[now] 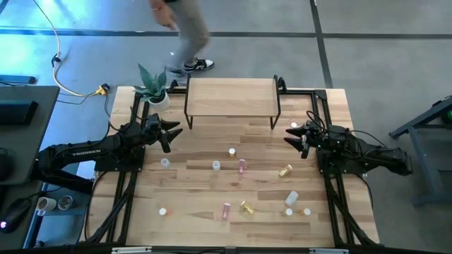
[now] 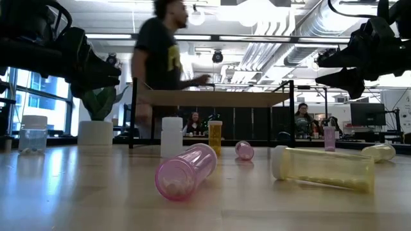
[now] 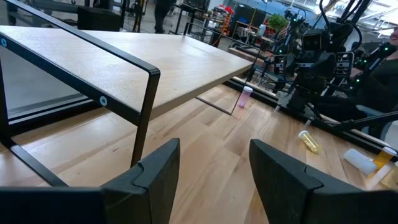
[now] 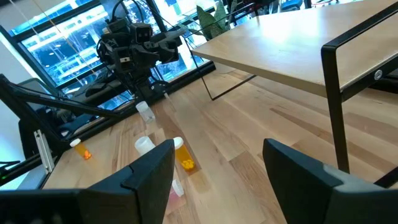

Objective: Pick and place medicine bottles onto shelf by color

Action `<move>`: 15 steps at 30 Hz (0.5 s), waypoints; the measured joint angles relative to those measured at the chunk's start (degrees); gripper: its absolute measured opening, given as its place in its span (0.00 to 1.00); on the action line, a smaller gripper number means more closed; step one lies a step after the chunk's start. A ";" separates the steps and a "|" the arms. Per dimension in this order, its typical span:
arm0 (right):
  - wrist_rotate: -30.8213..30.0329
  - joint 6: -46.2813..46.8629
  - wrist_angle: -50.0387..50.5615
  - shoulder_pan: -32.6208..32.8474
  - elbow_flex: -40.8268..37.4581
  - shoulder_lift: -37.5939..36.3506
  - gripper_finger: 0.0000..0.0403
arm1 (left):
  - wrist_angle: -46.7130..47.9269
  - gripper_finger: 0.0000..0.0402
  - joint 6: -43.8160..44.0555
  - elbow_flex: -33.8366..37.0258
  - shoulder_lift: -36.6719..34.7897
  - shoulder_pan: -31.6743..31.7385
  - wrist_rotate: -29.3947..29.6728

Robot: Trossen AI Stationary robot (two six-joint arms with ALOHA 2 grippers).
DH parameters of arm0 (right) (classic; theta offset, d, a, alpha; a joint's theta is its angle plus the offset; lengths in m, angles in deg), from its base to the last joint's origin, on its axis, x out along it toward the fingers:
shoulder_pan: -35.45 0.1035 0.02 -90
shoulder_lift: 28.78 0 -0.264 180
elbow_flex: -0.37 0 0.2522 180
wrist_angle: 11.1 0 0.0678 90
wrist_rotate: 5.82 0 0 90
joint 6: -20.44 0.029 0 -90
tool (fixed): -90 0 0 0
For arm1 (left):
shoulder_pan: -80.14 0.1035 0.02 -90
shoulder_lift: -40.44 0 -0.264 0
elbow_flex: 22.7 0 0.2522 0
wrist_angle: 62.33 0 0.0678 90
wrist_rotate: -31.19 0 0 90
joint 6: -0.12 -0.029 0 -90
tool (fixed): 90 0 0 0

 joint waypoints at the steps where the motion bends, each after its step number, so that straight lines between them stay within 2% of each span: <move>1: -0.01 0.00 -0.01 0.01 -0.01 0.00 0.59 | 0.00 0.46 -0.01 0.00 -0.01 0.01 0.01; 15: -0.01 0.00 0.00 0.02 -0.02 0.00 0.59 | -0.04 0.46 0.17 0.00 -0.01 0.00 -0.51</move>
